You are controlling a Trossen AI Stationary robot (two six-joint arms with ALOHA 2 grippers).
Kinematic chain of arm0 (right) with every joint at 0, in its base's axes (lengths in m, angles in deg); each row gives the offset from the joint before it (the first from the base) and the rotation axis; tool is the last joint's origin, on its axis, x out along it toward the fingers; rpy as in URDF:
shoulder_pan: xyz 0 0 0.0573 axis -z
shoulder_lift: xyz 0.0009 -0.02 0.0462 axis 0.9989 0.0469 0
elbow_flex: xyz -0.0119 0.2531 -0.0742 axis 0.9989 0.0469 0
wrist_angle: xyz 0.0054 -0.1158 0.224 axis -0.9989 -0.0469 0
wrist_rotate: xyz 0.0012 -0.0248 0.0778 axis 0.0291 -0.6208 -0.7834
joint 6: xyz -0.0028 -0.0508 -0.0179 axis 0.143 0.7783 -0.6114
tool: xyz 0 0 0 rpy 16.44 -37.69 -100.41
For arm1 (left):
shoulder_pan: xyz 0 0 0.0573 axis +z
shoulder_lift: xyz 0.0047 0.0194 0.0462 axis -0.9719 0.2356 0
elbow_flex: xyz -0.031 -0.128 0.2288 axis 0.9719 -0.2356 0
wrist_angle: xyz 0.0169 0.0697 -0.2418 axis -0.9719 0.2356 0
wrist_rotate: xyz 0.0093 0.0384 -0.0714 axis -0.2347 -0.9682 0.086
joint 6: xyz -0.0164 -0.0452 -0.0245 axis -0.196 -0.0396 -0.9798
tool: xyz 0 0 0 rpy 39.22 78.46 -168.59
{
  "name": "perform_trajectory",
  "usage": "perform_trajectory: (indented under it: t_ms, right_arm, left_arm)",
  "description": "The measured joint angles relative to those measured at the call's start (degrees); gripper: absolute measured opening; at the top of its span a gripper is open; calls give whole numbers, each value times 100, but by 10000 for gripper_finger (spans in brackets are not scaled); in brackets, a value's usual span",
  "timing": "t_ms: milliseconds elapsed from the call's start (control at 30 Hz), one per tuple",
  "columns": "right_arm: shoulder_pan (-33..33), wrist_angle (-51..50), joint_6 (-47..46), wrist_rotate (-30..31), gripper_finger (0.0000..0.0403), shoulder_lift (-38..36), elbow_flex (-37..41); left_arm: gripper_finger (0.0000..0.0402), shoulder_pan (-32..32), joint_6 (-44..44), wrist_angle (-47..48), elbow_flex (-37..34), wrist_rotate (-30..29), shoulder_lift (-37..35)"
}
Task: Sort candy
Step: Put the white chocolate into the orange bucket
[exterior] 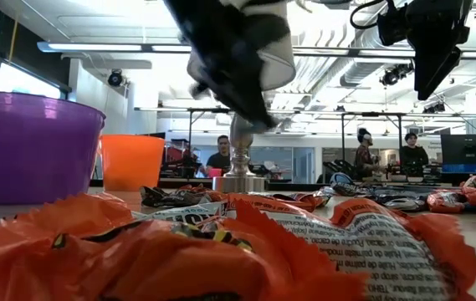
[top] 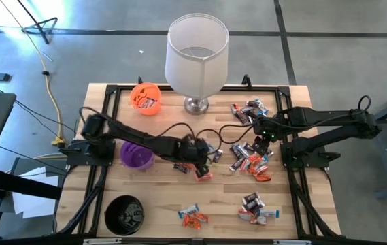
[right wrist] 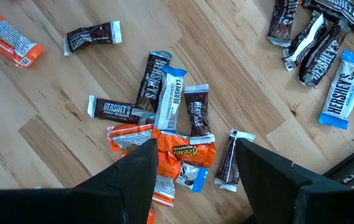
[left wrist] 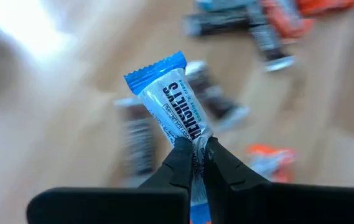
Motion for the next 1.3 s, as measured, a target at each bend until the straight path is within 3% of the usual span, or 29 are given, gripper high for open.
perform_trajectory:
  t_ms: [133, 300, 467, 600, 767, 900, 1133, 1300]
  right_arm:
    - [0, -2, -2, 2, 211, 0, 0]
    - [-2, 14, 0, 0, 211, 2, 0]
    - [0, 25, 0, -1, 211, 1, 0]
    - [0, 41, -1, -1, 211, 1, 0]
    - [0, 45, 0, -1, 211, 2, 0]
    - [-1, 46, 0, 2, 211, 1, 0]
    - [0, 46, 0, 1, 211, 2, 0]
    - [-2, 46, 0, 0, 211, 2, 0]
  left_arm:
    - [2, -98, -398, 1407, -1, -1311, -432]
    - [1, -75, -1374, 3253, 6, -2295, -963]
    - [1, -6, -2183, 4799, 6, -2755, -1370]
    - [1, 200, -2389, 5384, -184, -2986, -1658]
    - [1, 717, -2378, 5189, -999, -3005, -2242]
    - [1, 1235, -1754, 4270, -1742, -2694, -2899]
    - [1, 2662, 330, 2223, -2558, -1450, -4192]
    - [1, 3941, 1126, 1553, -2635, -270, -4465]
